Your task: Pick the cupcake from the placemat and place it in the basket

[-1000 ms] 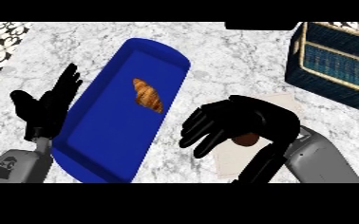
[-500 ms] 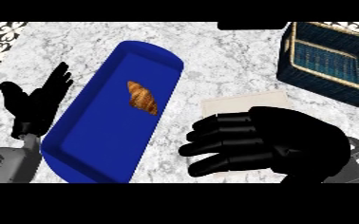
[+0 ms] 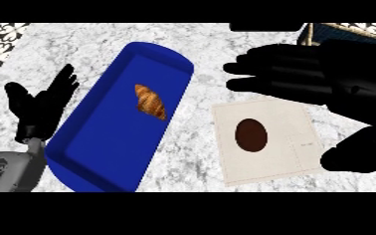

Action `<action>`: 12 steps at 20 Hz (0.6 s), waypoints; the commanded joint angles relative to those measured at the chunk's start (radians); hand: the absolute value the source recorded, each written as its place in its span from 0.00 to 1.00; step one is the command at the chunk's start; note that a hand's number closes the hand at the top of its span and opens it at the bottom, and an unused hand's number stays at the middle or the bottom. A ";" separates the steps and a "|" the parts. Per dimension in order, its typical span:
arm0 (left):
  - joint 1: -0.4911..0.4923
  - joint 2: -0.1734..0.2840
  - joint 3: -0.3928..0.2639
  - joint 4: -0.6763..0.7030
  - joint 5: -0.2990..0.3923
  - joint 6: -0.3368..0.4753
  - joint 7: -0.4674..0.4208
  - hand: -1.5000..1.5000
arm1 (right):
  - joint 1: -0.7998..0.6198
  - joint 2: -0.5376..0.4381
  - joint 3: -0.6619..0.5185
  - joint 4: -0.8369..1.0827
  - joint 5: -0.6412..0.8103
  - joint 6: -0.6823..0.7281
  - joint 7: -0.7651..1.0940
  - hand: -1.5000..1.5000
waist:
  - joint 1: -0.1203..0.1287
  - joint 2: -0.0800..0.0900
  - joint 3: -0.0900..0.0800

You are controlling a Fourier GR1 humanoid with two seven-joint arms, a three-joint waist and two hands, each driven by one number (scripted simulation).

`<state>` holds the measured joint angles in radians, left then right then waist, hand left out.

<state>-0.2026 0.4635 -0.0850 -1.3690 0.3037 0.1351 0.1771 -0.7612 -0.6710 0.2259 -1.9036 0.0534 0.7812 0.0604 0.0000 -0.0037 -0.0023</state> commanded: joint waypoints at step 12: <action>-0.038 -0.026 0.034 0.021 -0.030 -0.036 -0.008 0.50 | -0.045 -0.176 -0.129 0.289 -0.108 0.368 -0.233 0.00 | 0.009 0.007 0.003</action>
<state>-0.2259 0.4350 -0.0638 -1.3406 0.2729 0.1140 0.1604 -0.8142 -0.8207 0.1388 -1.6953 -0.0554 1.0230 -0.0469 0.0037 0.0017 -0.0001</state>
